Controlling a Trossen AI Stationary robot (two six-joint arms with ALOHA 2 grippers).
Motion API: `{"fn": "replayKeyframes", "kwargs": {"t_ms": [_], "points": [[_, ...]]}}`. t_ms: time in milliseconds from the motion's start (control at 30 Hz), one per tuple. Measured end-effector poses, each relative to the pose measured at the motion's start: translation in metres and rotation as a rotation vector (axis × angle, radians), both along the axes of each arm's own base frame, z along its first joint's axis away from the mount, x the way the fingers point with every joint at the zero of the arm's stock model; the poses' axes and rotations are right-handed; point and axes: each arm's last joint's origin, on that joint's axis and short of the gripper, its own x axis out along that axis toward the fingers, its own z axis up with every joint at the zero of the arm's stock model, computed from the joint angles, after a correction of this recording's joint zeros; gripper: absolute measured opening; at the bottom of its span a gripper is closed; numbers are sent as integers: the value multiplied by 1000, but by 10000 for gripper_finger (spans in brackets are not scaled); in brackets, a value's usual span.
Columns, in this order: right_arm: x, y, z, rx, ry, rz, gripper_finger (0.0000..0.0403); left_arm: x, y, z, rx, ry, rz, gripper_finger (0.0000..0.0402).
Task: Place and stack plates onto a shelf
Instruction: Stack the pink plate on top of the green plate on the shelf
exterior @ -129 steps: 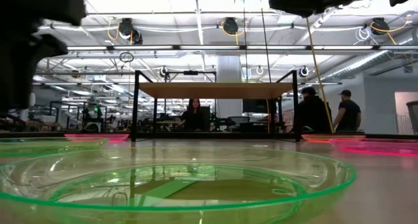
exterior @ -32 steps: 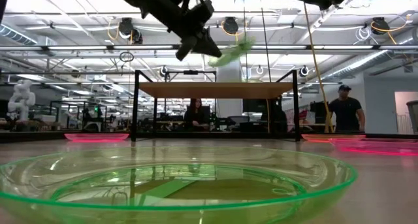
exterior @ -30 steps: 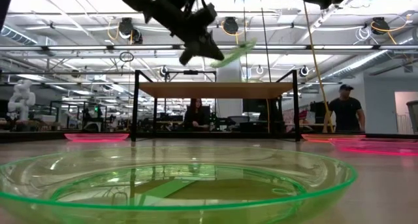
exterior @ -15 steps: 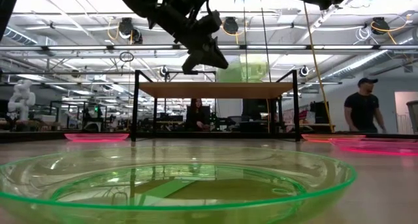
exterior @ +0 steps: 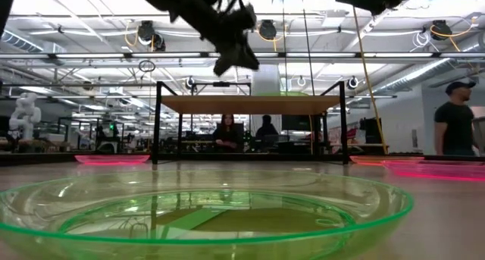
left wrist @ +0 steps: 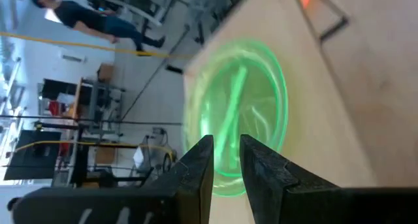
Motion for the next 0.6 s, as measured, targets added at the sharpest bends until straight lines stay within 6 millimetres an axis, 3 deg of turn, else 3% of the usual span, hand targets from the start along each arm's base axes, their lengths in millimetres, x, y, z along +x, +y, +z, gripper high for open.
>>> {"fn": "replayKeyframes", "kwargs": {"t_ms": [133,367,500,600], "points": [[0,0,-5,24,45,-3,105,-21,-23,34,-59,-78,-15,83],[7,1,-14,48,110,-7,105,-79,-63,88,-205,-236,-34,81],[17,2,-23,39,178,-8,105,-109,-87,100,-239,-356,-107,80],[28,4,-25,40,256,-10,105,-126,-101,96,-264,-459,-166,80]]}}
